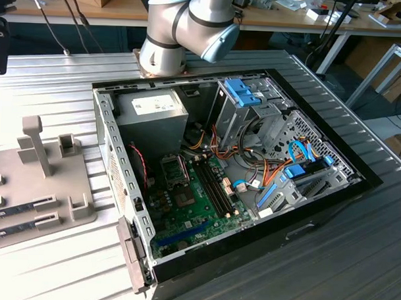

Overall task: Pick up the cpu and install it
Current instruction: 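Pick up the cpu and move it towards the insertion slot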

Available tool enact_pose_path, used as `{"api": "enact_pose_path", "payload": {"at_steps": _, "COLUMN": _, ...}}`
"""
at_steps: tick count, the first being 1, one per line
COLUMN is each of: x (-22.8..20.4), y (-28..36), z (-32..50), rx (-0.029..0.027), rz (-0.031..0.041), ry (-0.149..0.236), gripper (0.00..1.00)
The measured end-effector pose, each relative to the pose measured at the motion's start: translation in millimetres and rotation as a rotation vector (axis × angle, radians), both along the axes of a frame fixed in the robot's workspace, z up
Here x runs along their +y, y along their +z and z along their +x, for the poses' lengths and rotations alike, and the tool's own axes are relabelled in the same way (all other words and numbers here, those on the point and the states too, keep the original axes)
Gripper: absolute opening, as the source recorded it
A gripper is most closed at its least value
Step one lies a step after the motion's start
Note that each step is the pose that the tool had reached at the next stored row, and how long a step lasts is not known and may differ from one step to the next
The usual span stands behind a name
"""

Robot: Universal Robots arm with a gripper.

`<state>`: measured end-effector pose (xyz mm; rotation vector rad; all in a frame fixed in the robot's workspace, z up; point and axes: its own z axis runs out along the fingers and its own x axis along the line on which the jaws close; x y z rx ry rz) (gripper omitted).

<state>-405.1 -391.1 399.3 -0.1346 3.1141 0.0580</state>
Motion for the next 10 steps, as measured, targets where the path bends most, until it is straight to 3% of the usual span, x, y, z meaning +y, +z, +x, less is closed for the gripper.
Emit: {"api": "enact_pose_path", "payload": {"at_steps": 10, "x": 0.0, "y": -0.1, "z": 9.2, "rx": -0.0001, "rz": 0.0001, "ry": 0.0, "gripper": 0.47}}
